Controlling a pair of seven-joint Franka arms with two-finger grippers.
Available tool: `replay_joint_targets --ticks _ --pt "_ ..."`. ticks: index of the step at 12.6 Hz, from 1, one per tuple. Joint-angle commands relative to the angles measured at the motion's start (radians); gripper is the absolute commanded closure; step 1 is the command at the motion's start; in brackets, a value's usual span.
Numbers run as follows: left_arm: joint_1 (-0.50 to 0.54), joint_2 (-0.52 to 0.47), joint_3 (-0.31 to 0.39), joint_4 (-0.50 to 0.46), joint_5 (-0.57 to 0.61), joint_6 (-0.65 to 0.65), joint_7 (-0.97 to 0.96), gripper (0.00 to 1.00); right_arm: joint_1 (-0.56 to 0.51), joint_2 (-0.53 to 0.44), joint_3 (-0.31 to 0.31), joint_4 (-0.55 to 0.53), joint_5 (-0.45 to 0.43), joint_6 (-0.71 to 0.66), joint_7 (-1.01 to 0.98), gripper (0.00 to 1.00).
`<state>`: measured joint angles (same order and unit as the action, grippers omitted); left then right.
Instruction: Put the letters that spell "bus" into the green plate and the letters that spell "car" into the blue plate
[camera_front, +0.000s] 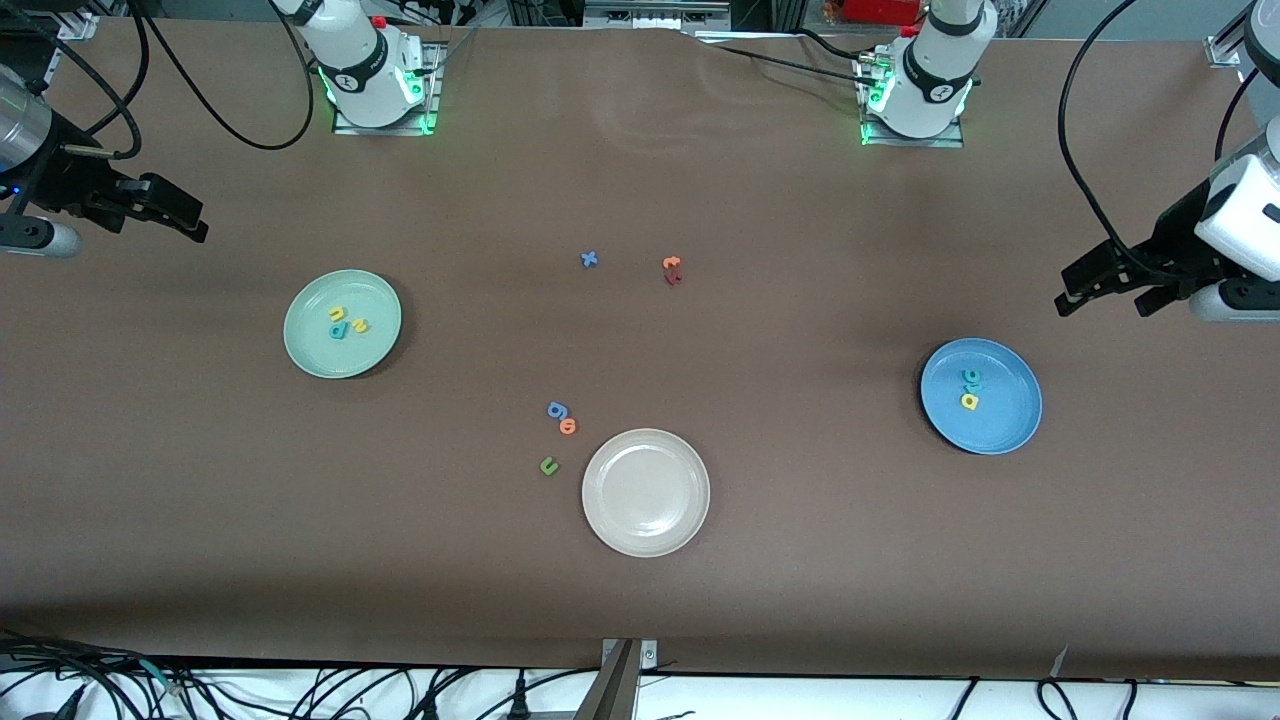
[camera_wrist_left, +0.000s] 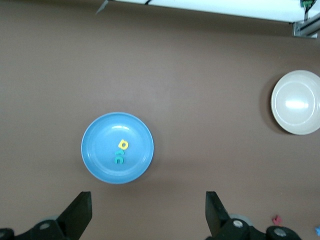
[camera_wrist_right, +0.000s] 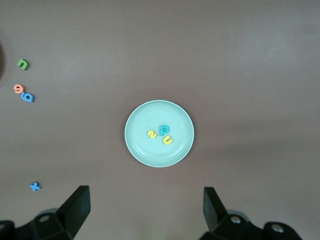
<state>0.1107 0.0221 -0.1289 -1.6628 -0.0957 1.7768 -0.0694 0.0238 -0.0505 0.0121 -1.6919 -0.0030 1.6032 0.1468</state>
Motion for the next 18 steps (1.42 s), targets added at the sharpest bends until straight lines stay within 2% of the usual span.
replay_joint_targets --ticks 1,3,6,18 --pt "-0.061 -0.030 0.063 -0.005 0.017 -0.036 0.007 0.00 0.004 -0.005 -0.006 0.003 0.012 0.000 -0.006 0.00" --pt "-0.071 -0.053 0.068 -0.017 0.019 -0.036 0.008 0.00 0.004 -0.005 -0.006 0.003 0.011 0.000 -0.006 0.00" --pt "-0.137 -0.056 0.089 -0.015 0.080 -0.037 0.005 0.00 0.004 -0.005 -0.006 0.003 0.011 0.000 -0.006 0.00" --pt "-0.118 -0.044 0.089 -0.005 0.070 -0.037 0.003 0.00 0.004 -0.005 -0.006 0.003 0.009 0.000 -0.004 0.00"
